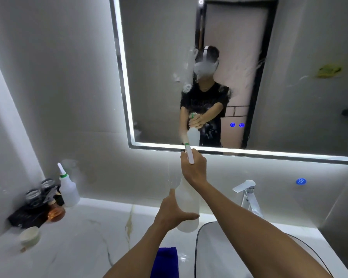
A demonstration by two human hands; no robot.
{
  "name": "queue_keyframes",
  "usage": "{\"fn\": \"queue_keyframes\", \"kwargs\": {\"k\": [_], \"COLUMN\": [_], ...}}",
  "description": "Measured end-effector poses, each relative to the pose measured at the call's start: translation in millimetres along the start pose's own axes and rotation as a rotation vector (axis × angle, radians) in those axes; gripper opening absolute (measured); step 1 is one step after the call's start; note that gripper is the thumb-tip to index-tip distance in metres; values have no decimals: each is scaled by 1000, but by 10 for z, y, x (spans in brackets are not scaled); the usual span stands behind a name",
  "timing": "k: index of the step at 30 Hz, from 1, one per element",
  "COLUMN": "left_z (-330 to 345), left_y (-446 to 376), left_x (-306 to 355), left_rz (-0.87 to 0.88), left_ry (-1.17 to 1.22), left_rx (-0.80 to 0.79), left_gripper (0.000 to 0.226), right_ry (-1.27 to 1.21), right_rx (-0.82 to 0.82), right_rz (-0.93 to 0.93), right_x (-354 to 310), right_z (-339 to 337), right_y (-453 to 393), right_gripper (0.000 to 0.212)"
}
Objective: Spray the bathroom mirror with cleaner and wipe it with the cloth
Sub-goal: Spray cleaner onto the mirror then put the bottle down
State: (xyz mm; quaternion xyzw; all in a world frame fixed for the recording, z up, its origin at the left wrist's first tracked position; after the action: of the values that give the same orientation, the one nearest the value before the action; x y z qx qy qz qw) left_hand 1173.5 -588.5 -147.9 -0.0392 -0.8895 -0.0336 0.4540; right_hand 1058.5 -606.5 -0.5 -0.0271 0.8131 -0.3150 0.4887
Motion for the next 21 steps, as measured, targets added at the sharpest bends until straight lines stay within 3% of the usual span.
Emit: {"fn": "queue_keyframes", "kwargs": {"k": [6,21], "left_z": [-92,-406], "left_y": [35,11], "left_x": [-56,-163], "left_rz": [-16,-43], "left_ry": [-10,-54], "left_rx": [26,111], "left_gripper": [101,99], "right_ry": [72,-92], "right_rx": [-9,-1], "right_rz": [0,12], "right_x": [-53,-197], "right_z": [109,379], "right_y": [2,0], "right_gripper": [29,24]}}
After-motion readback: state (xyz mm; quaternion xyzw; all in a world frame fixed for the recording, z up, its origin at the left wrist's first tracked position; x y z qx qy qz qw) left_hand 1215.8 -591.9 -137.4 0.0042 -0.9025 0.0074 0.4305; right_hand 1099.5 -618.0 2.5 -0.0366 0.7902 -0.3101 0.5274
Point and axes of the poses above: each hand's wrist, its own y-axis away from the middle knuckle, its own z-axis out of the palm, x = y × z, the point moved 10 cm from there along -y, towards the middle knuckle, and after that the axes turned 9 degrees about -z, right-handed, at the moved point
